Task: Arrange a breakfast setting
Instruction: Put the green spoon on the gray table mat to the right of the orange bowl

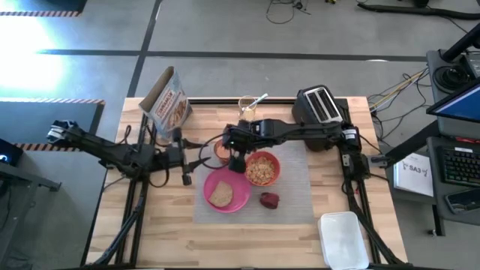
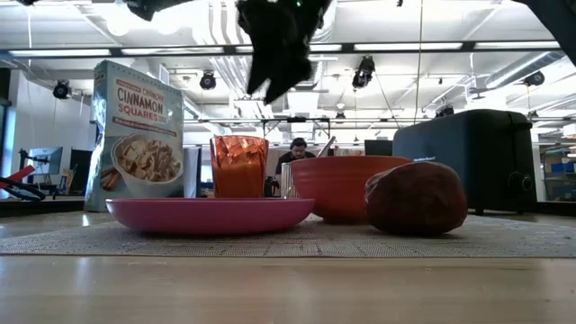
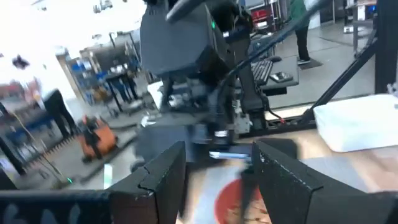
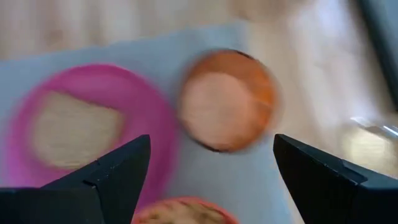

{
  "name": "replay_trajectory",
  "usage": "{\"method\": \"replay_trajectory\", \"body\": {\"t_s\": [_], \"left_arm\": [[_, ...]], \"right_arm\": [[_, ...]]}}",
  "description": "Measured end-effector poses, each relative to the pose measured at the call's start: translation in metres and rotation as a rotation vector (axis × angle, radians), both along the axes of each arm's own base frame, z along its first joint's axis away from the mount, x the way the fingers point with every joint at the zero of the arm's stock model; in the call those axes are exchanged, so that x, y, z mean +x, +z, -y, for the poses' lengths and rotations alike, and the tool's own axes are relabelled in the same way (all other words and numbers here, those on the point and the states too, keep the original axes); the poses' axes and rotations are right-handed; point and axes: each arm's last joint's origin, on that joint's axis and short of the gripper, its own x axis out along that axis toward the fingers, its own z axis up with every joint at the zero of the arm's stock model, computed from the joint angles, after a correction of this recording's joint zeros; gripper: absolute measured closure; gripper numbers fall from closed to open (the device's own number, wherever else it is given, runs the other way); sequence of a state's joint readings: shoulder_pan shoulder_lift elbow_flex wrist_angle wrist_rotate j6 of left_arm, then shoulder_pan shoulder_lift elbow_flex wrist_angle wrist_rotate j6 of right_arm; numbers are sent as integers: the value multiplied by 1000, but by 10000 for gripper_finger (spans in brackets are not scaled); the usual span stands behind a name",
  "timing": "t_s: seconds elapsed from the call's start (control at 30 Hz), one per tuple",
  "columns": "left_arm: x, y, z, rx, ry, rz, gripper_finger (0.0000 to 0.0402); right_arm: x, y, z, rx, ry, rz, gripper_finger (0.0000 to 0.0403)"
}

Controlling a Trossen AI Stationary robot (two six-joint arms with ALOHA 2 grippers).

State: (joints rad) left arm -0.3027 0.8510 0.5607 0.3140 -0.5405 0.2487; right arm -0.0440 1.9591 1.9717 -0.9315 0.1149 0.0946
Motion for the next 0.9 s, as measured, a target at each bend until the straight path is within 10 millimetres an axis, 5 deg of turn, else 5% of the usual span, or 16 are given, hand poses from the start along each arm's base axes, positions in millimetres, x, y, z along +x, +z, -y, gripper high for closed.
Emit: {"method": "replay_trajectory", "body": {"t_s": [0.17,0.3,0.47,0.6,0.73,0.9], "left_arm": [[-4,13,-1,82,5,20,233],[-4,5,-1,40,4,7,233],[-4,4,-4,42,91,7,233],[-5,4,-4,41,109,4,233],[-5,4,-5,40,108,6,233],[-6,5,-5,41,108,11,233]], "right_arm": [[9,6,-11,195,23,123,74],[14,11,-17,337,-18,186,74],[6,4,-13,420,-165,81,74],[-15,-3,3,254,-252,-131,74],[-34,3,27,-98,-260,-299,74],[-40,11,43,-485,57,-487,74]]}}
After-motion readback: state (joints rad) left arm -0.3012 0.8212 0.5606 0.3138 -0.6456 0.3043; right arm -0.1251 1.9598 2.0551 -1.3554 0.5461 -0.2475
